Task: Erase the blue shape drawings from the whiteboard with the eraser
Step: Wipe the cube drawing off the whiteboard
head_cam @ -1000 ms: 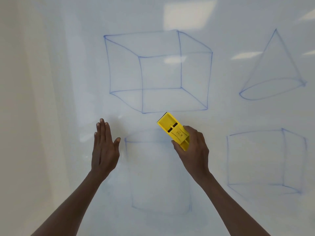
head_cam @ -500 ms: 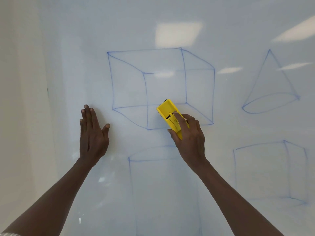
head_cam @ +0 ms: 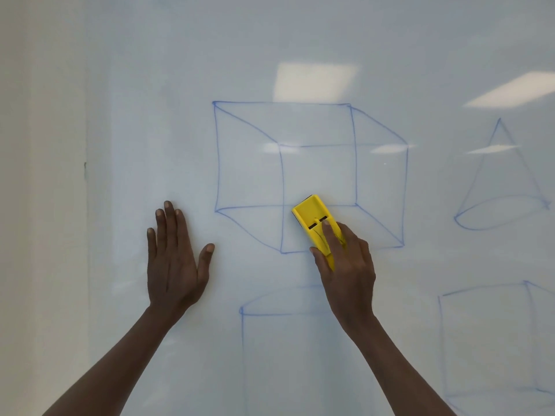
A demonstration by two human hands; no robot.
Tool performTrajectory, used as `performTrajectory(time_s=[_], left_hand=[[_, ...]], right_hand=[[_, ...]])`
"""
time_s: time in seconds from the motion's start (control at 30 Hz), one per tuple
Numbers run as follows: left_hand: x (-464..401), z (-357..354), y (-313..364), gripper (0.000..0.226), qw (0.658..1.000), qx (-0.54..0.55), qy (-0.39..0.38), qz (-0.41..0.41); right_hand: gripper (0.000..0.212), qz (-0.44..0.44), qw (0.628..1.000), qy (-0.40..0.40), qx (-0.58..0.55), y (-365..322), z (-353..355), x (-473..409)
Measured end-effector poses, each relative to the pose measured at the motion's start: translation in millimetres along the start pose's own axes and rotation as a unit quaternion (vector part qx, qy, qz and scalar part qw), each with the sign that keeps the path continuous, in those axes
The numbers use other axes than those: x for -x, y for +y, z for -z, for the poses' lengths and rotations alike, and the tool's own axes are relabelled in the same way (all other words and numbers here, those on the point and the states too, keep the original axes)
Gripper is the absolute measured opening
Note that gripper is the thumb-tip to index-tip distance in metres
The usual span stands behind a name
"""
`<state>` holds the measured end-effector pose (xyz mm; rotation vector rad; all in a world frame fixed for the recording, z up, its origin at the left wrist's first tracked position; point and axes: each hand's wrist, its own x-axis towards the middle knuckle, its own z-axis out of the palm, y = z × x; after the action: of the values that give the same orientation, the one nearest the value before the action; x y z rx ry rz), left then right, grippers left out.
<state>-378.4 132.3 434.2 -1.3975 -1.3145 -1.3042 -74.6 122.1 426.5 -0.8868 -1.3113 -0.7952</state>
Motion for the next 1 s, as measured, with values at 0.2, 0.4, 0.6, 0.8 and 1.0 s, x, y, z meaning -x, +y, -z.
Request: performTrajectory(time_s=[0.2, 0.4, 0.6, 0.8, 1.0], left_hand=[[0.8, -2.3, 0.2, 0.083, 1.000, -0.001, 0.012, -0.013], [1.3, -2.0, 0.4, 0.083, 1.000, -0.003, 0.015, -0.015], [0.7, -0.4, -0.3, 0.083, 1.000, -0.008, 0.006, -0.018], [1.1, 0.4, 1.4, 0.083, 1.000, -0.011, 0.008, -0.018], [1.5, 1.2, 2.6, 0.082, 1.000, -0.011, 0.006, -0.017]], right_hand=[[0.044, 0.014, 0.999, 0.025, -0.046, -3.2, -6.1, -1.0], [0.043, 0.001, 0.996, 0.021, -0.091, -31.4, -17.2, -27.6], [0.046, 0.059, 0.994, -0.007, -0.092, -24.8, -15.1, 2.2], [0.044, 0.013, 0.996, 0.022, -0.084, -0.1, -3.6, -7.0], [0.045, 0.053, 0.993, -0.019, -0.104, -28.3, -14.2, -28.7]])
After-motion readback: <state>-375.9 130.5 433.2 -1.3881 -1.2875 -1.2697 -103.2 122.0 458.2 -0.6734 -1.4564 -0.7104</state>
